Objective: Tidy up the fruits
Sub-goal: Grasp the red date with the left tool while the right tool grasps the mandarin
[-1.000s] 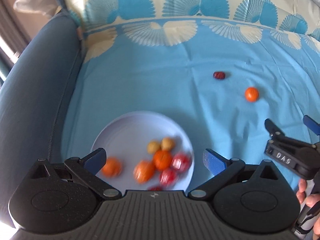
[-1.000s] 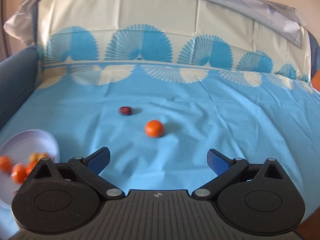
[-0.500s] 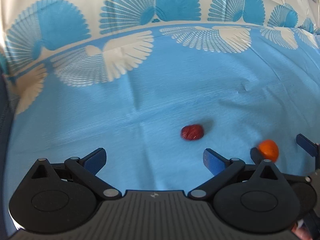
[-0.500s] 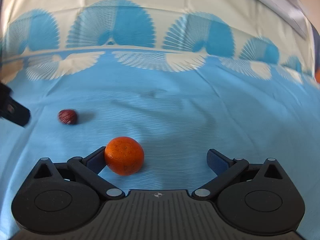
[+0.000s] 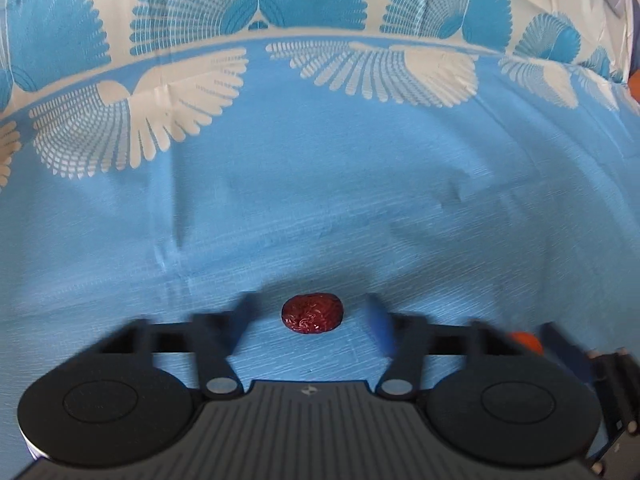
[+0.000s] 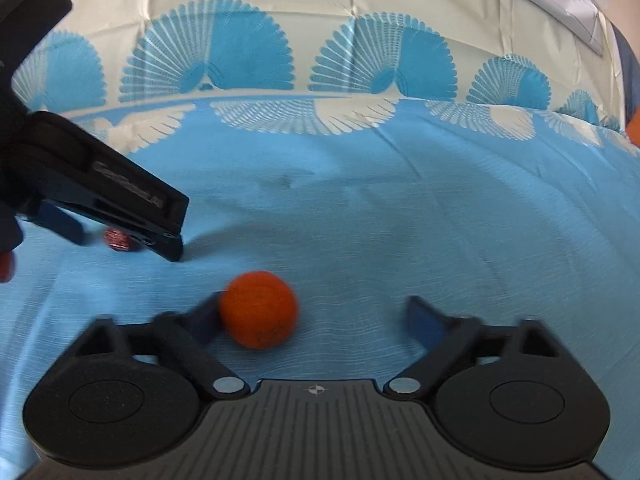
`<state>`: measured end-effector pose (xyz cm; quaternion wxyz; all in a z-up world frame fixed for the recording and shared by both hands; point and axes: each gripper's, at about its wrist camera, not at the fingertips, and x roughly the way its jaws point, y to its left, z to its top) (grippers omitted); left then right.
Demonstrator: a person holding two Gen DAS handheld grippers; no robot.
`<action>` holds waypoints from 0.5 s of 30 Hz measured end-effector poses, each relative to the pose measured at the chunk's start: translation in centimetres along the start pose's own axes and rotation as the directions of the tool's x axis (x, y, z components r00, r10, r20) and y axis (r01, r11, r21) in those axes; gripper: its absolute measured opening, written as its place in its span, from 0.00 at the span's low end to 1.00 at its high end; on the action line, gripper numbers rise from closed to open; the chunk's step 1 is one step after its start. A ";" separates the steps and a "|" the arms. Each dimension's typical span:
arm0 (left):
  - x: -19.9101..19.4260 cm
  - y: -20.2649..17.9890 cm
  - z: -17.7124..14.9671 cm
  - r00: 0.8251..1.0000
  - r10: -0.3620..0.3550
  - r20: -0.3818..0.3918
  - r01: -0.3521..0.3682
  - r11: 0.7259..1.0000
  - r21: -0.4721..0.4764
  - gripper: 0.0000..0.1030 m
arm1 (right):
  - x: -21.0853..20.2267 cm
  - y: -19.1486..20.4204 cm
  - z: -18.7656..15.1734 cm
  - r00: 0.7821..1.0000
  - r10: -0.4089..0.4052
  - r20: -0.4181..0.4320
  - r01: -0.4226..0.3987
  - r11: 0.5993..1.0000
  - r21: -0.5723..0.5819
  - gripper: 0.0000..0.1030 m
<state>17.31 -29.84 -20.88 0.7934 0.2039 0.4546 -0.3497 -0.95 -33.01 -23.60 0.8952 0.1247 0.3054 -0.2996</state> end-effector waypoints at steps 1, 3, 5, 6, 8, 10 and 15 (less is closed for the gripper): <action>-0.4 0.1 0.0 1.000 -0.006 -0.009 0.006 1.000 -0.005 0.34 | -0.4 0.8 -0.1 1.000 0.015 0.009 -0.014 0.999 -0.037 0.36; -1.5 0.3 -0.3 1.000 -0.011 -0.004 0.011 1.000 -0.027 0.34 | -0.7 1.3 -0.2 1.000 0.001 0.014 0.000 0.999 -0.050 0.36; -3.3 0.5 -0.5 1.000 -0.009 -0.002 0.009 0.999 -0.040 0.34 | -1.0 0.6 0.2 1.000 0.005 0.027 -0.005 1.000 -0.002 0.35; -4.6 0.6 -0.7 1.000 -0.002 -0.001 0.002 0.999 -0.050 0.34 | -1.4 0.2 0.3 0.999 -0.016 0.047 0.015 1.000 0.009 0.35; -7.4 0.6 -1.3 0.999 0.032 -0.019 -0.033 0.998 -0.056 0.34 | -2.3 -0.4 0.7 0.994 -0.066 0.082 0.065 0.998 0.010 0.35; -10.3 0.7 -2.2 0.998 0.054 -0.031 -0.056 0.996 -0.063 0.34 | -3.6 -1.0 1.3 0.992 -0.096 0.085 0.095 0.995 0.023 0.35; -18.9 1.3 -5.8 0.995 0.092 -0.031 -0.094 0.993 -0.072 0.34 | -10.1 -1.6 2.6 0.995 -0.054 0.083 0.050 0.997 0.054 0.35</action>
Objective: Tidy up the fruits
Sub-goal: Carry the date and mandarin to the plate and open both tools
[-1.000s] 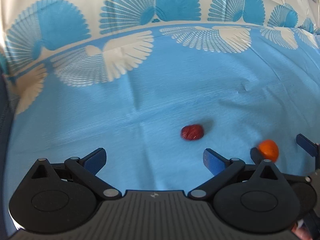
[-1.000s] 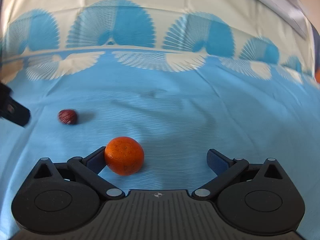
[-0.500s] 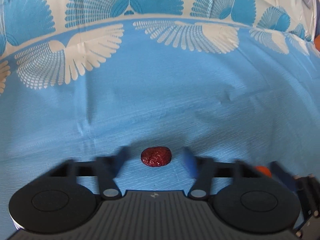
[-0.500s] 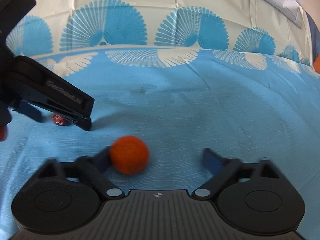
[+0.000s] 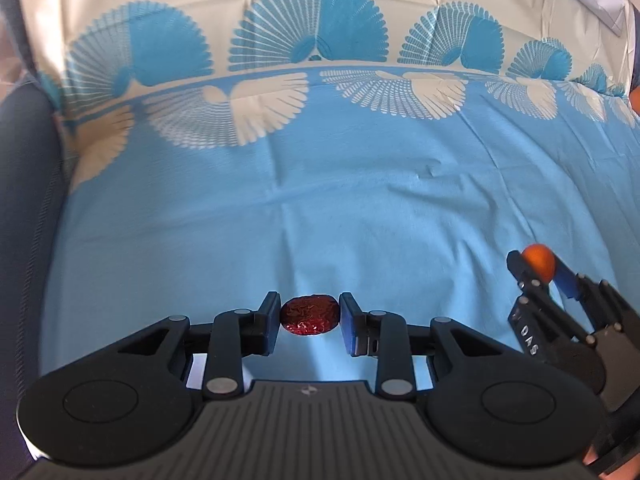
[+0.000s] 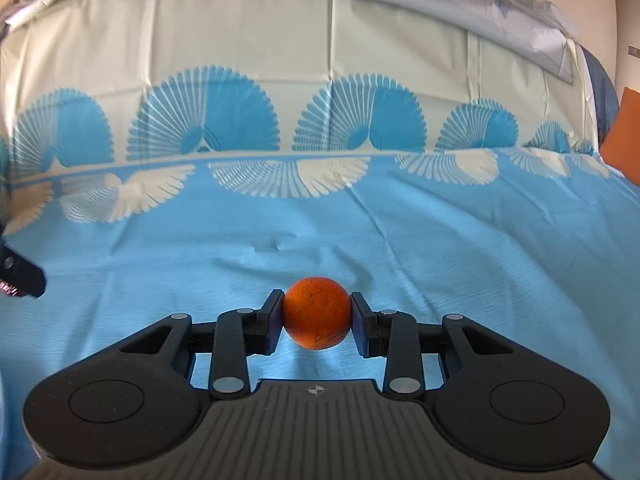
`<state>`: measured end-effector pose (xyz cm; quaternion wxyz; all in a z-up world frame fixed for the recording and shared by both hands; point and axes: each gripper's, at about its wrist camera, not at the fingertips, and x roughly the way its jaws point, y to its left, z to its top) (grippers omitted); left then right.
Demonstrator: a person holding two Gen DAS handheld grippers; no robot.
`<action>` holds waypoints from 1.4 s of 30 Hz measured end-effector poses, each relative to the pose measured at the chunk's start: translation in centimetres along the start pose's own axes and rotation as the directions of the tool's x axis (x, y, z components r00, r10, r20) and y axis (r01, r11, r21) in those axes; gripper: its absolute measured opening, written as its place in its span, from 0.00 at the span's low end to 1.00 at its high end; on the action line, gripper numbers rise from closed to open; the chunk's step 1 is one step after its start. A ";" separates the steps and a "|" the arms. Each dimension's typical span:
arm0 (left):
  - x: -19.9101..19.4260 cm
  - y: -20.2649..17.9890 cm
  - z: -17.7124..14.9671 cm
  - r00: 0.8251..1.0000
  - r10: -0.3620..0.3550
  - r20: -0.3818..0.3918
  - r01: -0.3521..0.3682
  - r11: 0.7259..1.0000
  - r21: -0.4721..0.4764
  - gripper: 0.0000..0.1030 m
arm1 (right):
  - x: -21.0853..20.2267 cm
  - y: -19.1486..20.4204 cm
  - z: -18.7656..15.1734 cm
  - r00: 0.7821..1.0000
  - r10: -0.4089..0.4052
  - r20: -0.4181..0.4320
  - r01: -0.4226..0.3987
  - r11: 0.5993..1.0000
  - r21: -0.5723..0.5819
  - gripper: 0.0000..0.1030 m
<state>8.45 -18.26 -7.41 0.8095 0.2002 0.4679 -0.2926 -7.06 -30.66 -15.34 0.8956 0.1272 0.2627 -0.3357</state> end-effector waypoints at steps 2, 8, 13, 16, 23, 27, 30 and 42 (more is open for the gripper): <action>-3.3 1.0 -2.3 1.000 -0.003 -0.003 0.003 1.000 -0.024 0.34 | -3.8 0.3 0.2 0.999 0.045 0.008 -0.045 0.999 -0.019 0.35; -11.1 4.0 -9.8 0.999 0.046 -0.016 -0.047 0.995 -0.084 0.34 | -15.0 2.2 -0.4 0.977 0.212 -0.003 -0.211 0.971 -0.115 0.35; -15.7 6.4 -15.7 0.997 0.070 -0.020 -0.072 0.991 -0.117 0.34 | -21.3 3.3 -1.3 0.917 0.377 -0.128 -0.381 0.925 -0.005 0.36; -18.1 7.5 -18.9 0.997 0.081 0.001 -0.080 0.986 -0.144 0.34 | -24.1 4.3 -2.3 0.890 0.423 -0.172 -0.427 0.904 0.012 0.36; -21.6 7.5 -23.2 0.994 0.083 0.071 -0.070 0.982 -0.174 0.34 | -28.6 5.8 -3.0 0.900 0.412 -0.140 -0.424 0.903 -0.070 0.36; -22.7 6.9 -24.4 0.991 0.080 0.107 -0.061 0.984 -0.166 0.34 | -30.4 6.2 -3.1 0.904 0.413 -0.113 -0.424 0.899 -0.110 0.36; -23.1 6.6 -25.1 0.991 0.064 0.118 -0.044 0.985 -0.165 0.34 | -31.6 6.3 -3.3 0.905 0.414 -0.097 -0.424 0.894 -0.141 0.36; -24.0 6.8 -25.6 0.987 0.052 0.149 -0.026 0.985 -0.170 0.34 | -33.0 6.6 -3.4 0.913 0.401 -0.074 -0.408 0.897 -0.170 0.36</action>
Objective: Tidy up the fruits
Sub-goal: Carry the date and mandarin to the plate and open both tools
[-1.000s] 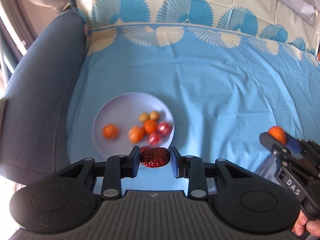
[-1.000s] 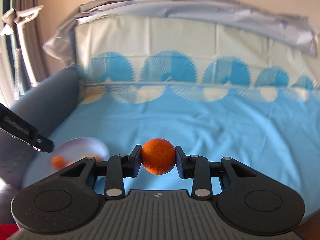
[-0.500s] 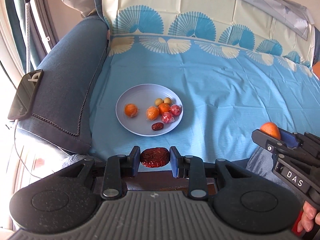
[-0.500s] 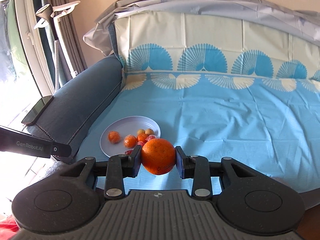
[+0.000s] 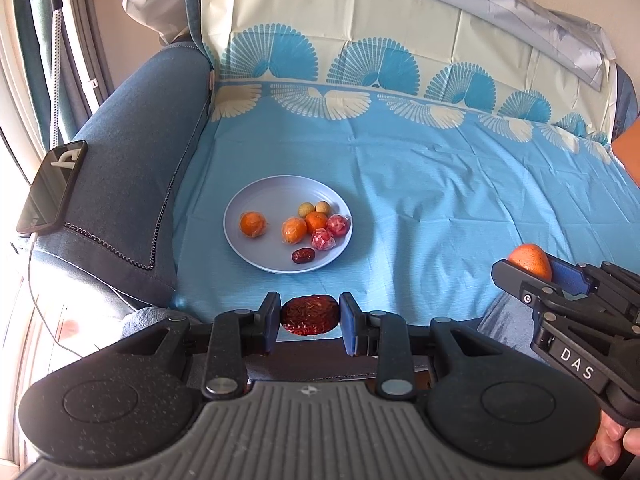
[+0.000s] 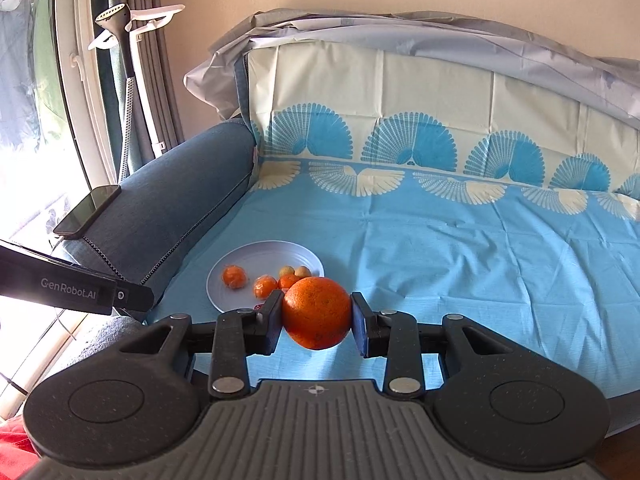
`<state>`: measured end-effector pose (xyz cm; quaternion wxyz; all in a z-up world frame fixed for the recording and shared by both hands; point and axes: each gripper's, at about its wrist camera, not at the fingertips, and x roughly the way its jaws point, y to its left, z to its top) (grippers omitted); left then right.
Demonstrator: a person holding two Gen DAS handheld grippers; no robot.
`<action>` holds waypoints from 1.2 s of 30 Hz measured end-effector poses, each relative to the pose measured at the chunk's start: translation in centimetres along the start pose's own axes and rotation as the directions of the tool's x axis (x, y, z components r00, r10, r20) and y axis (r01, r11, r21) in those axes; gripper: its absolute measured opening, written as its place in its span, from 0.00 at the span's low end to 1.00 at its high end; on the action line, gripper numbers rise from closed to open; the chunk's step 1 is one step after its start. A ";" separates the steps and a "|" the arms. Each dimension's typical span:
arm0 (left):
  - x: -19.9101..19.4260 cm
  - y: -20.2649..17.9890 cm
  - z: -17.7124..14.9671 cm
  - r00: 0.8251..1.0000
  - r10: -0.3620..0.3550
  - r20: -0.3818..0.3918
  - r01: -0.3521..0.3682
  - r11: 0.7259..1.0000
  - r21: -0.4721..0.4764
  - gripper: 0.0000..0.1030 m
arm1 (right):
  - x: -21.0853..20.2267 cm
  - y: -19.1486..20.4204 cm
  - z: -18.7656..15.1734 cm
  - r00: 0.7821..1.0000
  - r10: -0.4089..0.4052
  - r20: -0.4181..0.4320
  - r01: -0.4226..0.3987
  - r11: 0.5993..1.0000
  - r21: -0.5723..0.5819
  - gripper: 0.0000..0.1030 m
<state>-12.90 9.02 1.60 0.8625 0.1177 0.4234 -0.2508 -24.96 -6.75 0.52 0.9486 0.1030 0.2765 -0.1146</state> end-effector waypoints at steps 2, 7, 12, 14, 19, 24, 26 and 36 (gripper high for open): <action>0.0 0.1 0.0 1.000 0.000 0.000 0.000 1.000 0.000 0.34 | 0.0 0.1 0.0 1.000 0.001 0.001 -0.001 1.000 -0.002 0.36; 0.0 0.2 -0.1 1.000 -0.001 0.000 0.001 1.000 -0.002 0.34 | 0.0 0.2 0.0 1.000 0.004 -0.001 -0.004 1.000 -0.011 0.36; 0.2 0.3 -0.1 1.000 -0.006 -0.008 0.006 1.000 -0.006 0.34 | 0.2 0.2 0.1 1.000 0.005 -0.012 -0.005 1.000 -0.016 0.36; 0.4 0.4 0.0 1.000 -0.009 -0.015 0.009 1.000 -0.011 0.34 | 0.4 0.2 0.1 1.000 0.007 -0.019 -0.007 1.000 -0.020 0.36; 1.4 0.7 0.0 0.999 -0.018 -0.034 0.017 1.000 -0.026 0.34 | 1.1 0.4 0.1 0.999 0.010 -0.045 -0.012 0.999 -0.033 0.36; 2.8 1.7 0.3 0.998 -0.019 -0.059 0.016 0.999 -0.049 0.34 | 2.4 0.6 0.2 0.997 0.015 -0.079 -0.019 0.998 -0.058 0.36; 3.5 2.3 0.5 0.997 -0.017 -0.071 0.013 0.998 -0.059 0.34 | 3.2 0.9 0.2 0.995 0.015 -0.095 -0.022 0.997 -0.074 0.36; 8.5 5.8 5.0 0.995 0.038 -0.092 -0.048 0.994 -0.101 0.34 | 10.5 2.4 2.2 0.987 0.043 -0.158 -0.059 0.994 -0.097 0.36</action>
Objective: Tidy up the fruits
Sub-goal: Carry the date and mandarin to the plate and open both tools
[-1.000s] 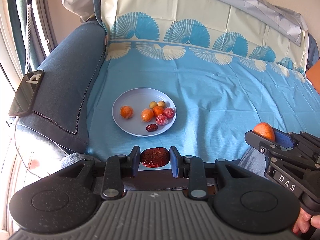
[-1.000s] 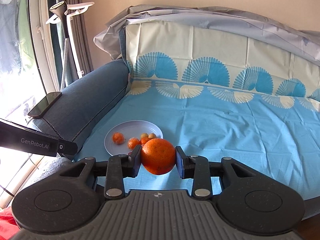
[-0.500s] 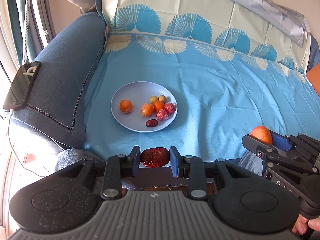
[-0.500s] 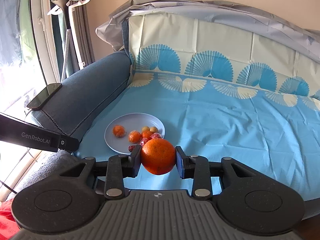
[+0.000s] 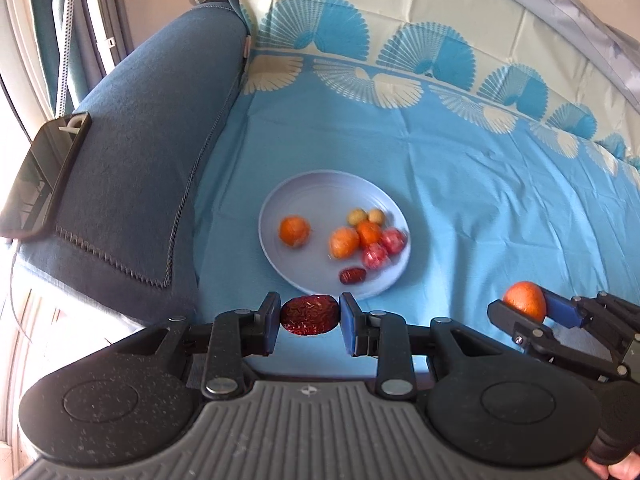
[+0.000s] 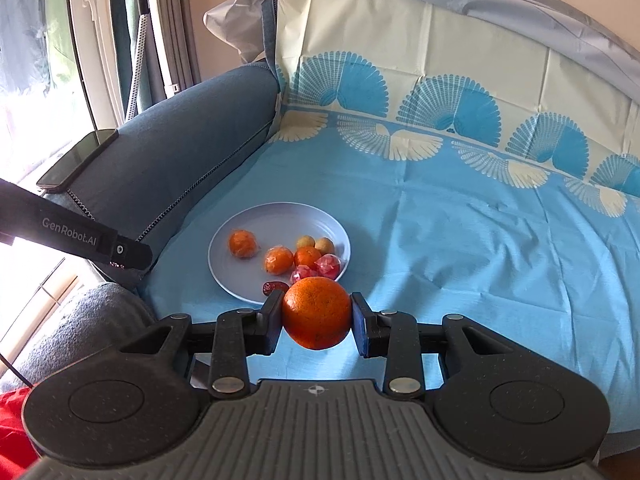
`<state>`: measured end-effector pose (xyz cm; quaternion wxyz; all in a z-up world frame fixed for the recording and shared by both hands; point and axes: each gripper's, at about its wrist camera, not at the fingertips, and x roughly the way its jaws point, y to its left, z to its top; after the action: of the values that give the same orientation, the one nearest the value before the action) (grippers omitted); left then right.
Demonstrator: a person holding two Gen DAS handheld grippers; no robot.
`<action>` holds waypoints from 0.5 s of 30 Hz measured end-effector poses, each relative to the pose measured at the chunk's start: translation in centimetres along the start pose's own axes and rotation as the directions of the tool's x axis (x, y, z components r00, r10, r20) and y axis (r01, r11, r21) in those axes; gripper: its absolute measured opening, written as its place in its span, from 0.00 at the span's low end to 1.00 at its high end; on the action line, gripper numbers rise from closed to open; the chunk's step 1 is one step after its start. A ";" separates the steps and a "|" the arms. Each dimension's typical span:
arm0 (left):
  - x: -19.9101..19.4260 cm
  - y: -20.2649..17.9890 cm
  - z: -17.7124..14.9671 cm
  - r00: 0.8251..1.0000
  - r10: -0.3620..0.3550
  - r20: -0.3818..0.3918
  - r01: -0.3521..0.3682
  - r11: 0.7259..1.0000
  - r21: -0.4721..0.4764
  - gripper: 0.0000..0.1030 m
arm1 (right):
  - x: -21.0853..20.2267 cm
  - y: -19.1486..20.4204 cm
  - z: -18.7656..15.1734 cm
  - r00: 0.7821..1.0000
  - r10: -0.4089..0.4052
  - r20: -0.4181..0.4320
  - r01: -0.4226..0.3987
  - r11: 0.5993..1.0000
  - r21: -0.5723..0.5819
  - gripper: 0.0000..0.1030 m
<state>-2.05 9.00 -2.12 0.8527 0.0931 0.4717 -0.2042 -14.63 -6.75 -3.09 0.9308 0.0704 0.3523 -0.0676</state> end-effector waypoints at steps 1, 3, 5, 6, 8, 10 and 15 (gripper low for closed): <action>0.7 0.1 0.8 1.000 0.005 0.000 -0.005 1.000 0.001 0.34 | 1.0 0.1 0.6 1.000 0.004 0.001 -0.004 1.000 -0.007 0.36; 2.1 0.2 2.3 1.000 0.017 0.001 -0.017 1.000 0.009 0.34 | 2.9 0.1 1.7 1.000 0.007 0.005 -0.007 1.000 -0.021 0.36; 4.0 0.0 4.0 1.000 0.023 0.002 -0.023 0.999 0.023 0.34 | 5.0 -0.1 2.9 1.000 0.012 0.008 -0.011 0.999 -0.035 0.36; 4.9 0.0 4.8 1.000 0.028 -0.001 -0.028 0.999 0.028 0.34 | 6.0 -0.2 3.5 1.000 0.011 0.010 -0.011 0.999 -0.044 0.36; 6.9 -0.2 6.5 0.999 0.034 0.002 -0.034 0.999 0.036 0.34 | 8.1 -0.4 4.6 1.000 0.009 0.018 -0.008 0.998 -0.061 0.36; 9.0 -0.3 7.9 0.998 0.054 0.007 -0.055 0.997 0.045 0.34 | 10.3 -0.4 5.6 1.000 0.010 0.022 -0.009 0.997 -0.070 0.36; 14.2 -0.1 10.1 0.997 0.063 -0.038 -0.062 0.998 0.034 0.34 | 15.2 -0.6 6.8 1.000 0.010 0.001 -0.010 0.997 -0.076 0.36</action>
<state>12.33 1.63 -8.68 0.8478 0.1256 0.4816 -0.1831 0.97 -9.71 -8.22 0.9334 0.0366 0.3534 -0.0494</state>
